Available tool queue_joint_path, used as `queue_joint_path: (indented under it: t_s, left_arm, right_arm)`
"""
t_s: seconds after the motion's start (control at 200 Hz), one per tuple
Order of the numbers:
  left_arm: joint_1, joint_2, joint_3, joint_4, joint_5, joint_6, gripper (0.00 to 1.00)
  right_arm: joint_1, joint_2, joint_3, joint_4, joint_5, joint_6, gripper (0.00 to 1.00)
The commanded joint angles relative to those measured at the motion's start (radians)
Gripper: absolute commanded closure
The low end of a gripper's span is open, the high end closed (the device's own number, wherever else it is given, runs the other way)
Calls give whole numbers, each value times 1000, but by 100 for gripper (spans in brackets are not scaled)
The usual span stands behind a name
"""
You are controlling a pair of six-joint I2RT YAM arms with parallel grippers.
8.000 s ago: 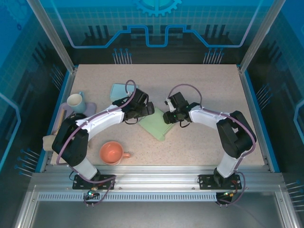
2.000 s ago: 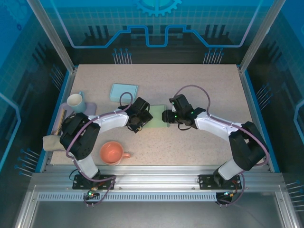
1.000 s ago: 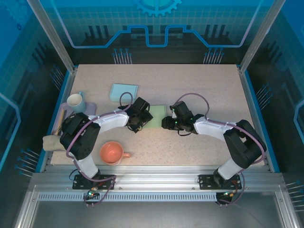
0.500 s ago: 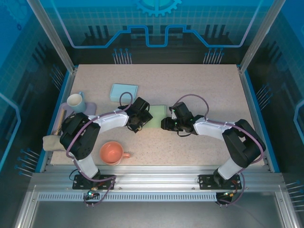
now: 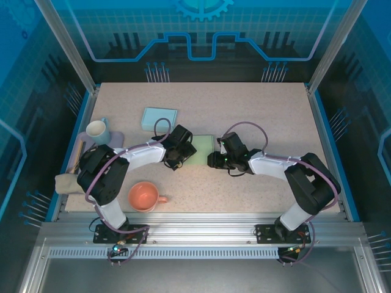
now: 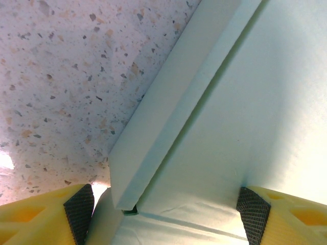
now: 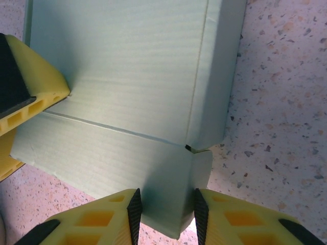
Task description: Fold the paper box
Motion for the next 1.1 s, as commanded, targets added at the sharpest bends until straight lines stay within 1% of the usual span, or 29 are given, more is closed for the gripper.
queue_joint_path:
  t_s: [0.0,0.435,0.72,0.88,1.02,1.095]
  left_arm:
    - [10,46,-20,-99,-31,18,22]
    - [10,43,-26,-94,-29,17,23]
    - [10,46,-28,-89,-30,18,22]
    - [9,51,-28,-89,-28,21,23]
    - [11,51,-29,-91,-31,25,23]
    - [11,54,-29,-92,-31,27,23]
  right_arm:
    - [18,3,-10,27,-15,-12,65]
    - [19,23,-49,119,24,-34,65]
    - [20,28,-62,140,51,-57,65]
    - [22,45,-85,194,64,-64,65]
    - [28,53,-120,247,104,-78,65]
    - [30,67,-134,318,109,-91,65]
